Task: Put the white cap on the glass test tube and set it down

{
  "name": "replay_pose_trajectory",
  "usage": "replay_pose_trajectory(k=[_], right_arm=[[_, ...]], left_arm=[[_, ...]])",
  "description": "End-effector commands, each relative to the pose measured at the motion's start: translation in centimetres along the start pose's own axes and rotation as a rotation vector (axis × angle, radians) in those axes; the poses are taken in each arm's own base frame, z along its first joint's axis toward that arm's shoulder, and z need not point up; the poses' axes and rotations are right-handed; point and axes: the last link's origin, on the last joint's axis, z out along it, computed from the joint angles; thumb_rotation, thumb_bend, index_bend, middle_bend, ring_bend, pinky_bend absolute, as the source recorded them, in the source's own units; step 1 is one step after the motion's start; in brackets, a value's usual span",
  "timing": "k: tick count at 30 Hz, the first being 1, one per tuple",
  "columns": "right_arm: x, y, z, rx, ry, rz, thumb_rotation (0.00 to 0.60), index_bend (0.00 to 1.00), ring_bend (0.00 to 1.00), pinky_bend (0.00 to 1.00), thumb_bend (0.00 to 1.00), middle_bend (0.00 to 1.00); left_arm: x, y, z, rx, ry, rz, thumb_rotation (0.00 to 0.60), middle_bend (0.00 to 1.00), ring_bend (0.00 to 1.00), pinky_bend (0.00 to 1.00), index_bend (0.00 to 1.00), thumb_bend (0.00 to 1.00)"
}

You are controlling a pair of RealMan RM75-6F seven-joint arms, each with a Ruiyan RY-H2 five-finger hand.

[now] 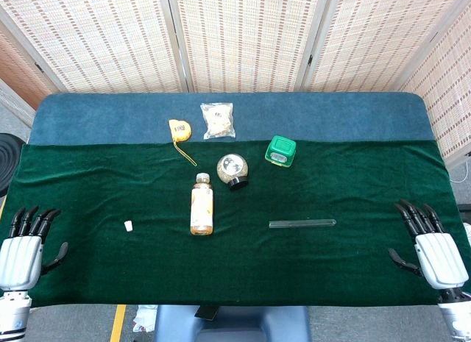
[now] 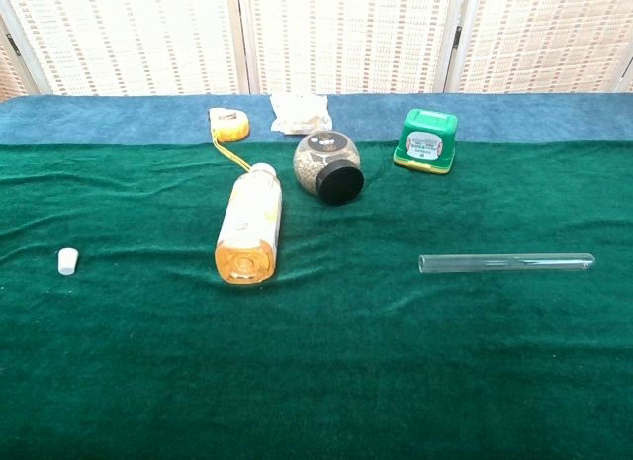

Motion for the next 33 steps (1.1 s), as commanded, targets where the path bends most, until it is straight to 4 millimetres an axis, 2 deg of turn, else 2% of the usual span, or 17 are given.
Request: replay_pose_trajectory(k=[1,19,21,23,26,28,33], right_arm=[[-0.1,-0.1,0.3,0.001,-0.002,0.0,0.6,0.06,0.11,0.0,0.36,0.09],[-0.4,-0.5,0.9,0.003,-0.01,0.001,0.6,0.07,0.11,0.0,0.36,0.1],[-0.4,-0.5,1.0,0.002,-0.009,0.002,0.6,0.07,0.12,0.0,0.36,0.11],[-0.3,-0.5,1.0,0.005,-0.01,0.0,0.6,0.07,0.13,0.0,0.36,0.11],[-0.3,-0.6,1.1,0.013,-0.008,0.0,0.6,0.07,0.13,0.0,0.36,0.12],[-0.2,-0.7,1.0,0.015,-0.006,-0.001,0.6,0.07,0.14,0.0,0.36,0.12],[-0.1,-0.6,0.9,0.018,-0.009,-0.005,0.6,0.07,0.14,0.0,0.36,0.12]], left_arm=[[-0.2,0.0,0.4,0.006,-0.02,0.007,0.6,0.22,0.12,0.0,0.21,0.41],[-0.9,0.2,1.7,-0.009,-0.03,0.006,0.6,0.23,0.14,0.02,0.21,0.41],[-1.1,0.2,2.3,-0.022,-0.033,0.007,0.6,0.26,0.18,0.08,0.22,0.41],[-1.4,0.2,3.0,-0.04,-0.042,0.007,0.6,0.34,0.26,0.22,0.24,0.41],[-1.9,0.4,4.1,-0.075,-0.063,0.012,0.6,0.46,0.36,0.35,0.27,0.43],[-2.3,0.6,5.0,-0.096,-0.08,0.024,0.6,0.56,0.45,0.43,0.3,0.46],[-3.6,0.8,7.1,-0.134,-0.172,0.054,0.6,0.87,0.73,0.7,0.33,0.58]])
